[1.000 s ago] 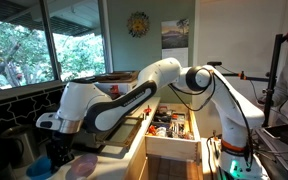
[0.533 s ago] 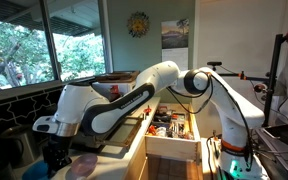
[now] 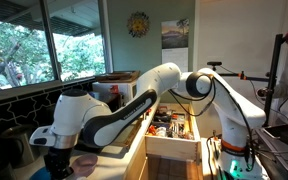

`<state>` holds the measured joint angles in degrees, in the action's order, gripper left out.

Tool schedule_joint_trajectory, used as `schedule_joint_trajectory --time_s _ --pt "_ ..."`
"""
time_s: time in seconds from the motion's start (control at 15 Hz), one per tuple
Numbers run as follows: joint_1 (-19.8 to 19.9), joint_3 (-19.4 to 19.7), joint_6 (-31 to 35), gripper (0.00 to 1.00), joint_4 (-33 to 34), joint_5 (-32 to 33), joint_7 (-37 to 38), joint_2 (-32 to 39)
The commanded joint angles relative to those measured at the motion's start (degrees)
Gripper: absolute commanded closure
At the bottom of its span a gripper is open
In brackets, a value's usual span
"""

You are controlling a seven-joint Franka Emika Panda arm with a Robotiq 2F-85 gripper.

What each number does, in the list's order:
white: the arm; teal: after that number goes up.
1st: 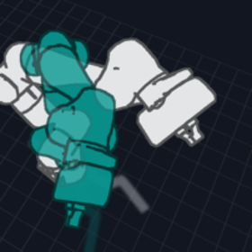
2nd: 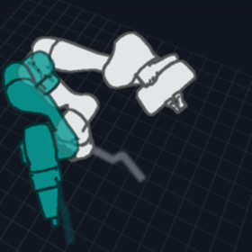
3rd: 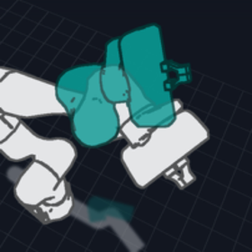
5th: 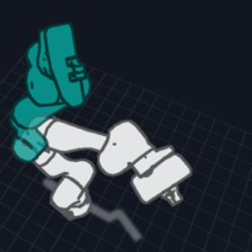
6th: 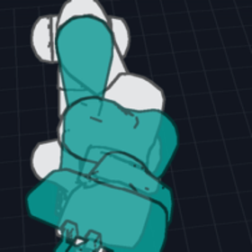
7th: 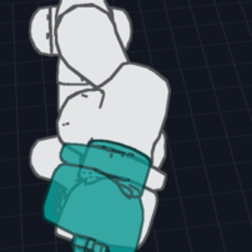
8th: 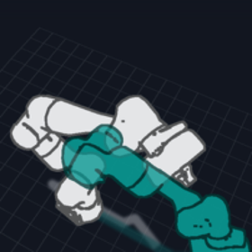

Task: Put the light blue bowl on the counter

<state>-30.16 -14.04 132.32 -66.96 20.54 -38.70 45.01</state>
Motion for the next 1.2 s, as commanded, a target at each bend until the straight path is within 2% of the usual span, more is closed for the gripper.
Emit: schedule_joint_trajectory --time_s 0.0,0.27,0.53,0.67,0.93,1.13 --pt "-2.7 2.2 -1.3 0.99 3.6 2.4 2.9 3.3" --pt "-4.3 4.1 -0.5 0.99 6.2 3.8 4.3 6.0" --pt "-4.6 4.0 -0.3 0.99 8.8 2.7 4.0 8.2" --pt "-4.2 3.2 0.0 0.7 8.7 1.6 3.3 7.9" --pt "-4.7 4.0 -0.5 0.43 5.9 2.5 6.1 2.9" --pt "-5.0 4.8 4.8 0.21 0.7 4.8 8.2 -3.9"
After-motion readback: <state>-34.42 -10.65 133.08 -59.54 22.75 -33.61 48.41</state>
